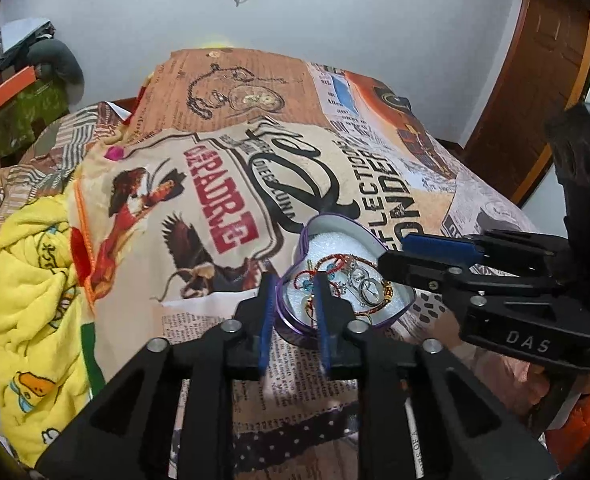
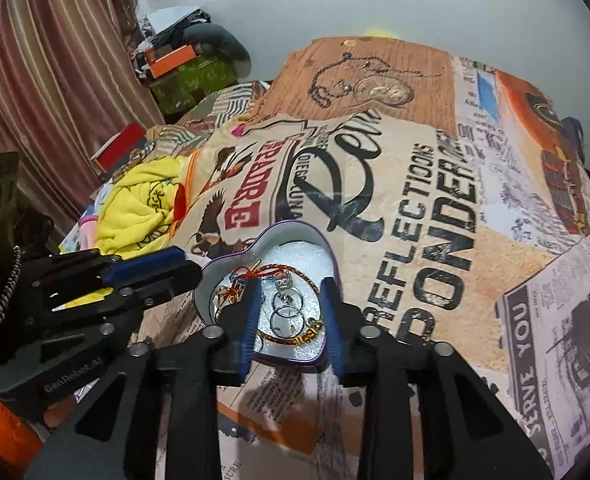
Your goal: Organize jewelry
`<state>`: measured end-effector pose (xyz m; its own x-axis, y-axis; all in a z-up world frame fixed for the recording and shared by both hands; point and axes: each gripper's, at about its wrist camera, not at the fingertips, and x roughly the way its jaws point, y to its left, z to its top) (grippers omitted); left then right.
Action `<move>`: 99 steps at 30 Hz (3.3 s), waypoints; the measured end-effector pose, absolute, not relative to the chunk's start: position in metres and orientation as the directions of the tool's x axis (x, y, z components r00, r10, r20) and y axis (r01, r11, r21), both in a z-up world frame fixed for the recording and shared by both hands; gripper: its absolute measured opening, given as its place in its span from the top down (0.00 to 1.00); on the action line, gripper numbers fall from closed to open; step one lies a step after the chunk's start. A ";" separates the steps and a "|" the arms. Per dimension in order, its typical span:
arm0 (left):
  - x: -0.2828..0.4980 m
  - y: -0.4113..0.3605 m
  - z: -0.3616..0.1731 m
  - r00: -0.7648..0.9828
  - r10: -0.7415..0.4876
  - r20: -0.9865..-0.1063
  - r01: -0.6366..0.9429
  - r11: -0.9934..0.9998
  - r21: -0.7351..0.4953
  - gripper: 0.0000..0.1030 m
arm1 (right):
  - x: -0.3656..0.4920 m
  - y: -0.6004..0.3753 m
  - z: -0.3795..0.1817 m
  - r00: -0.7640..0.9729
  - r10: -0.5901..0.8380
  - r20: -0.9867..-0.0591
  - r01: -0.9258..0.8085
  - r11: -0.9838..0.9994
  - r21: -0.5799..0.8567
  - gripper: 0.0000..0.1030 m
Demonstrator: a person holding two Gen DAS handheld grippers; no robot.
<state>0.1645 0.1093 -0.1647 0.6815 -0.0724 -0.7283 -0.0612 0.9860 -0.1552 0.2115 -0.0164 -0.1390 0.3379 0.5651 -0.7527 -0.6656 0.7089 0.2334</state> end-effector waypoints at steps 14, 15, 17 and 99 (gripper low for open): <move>0.116 0.104 -0.088 0.789 -0.028 -0.614 -0.076 0.987 -0.143 0.80 | 0.171 -0.051 -0.060 0.492 0.584 -0.646 -0.651 0.739 0.172 0.71; 0.108 0.102 -0.077 0.806 -0.030 -0.591 -0.071 0.986 -0.148 0.80 | 0.167 -0.054 -0.053 0.508 0.586 -0.631 -0.649 0.742 0.167 0.71; 0.090 0.097 -0.056 0.843 -0.024 -0.538 -0.065 0.987 -0.147 0.80 | 0.148 -0.067 -0.027 0.561 0.601 -0.569 -0.647 0.747 0.152 0.71; -0.046 0.048 0.029 0.965 0.151 -0.215 -0.166 0.985 -0.053 0.01 | 0.017 -0.122 0.053 0.810 0.517 -0.275 -0.522 0.851 0.062 0.00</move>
<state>-0.0462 0.0479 0.0291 0.9650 0.1511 -0.2146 -0.1659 0.9847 -0.0525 0.0167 -0.1219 0.0528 0.8102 0.5174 -0.2754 -0.5223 0.8506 0.0616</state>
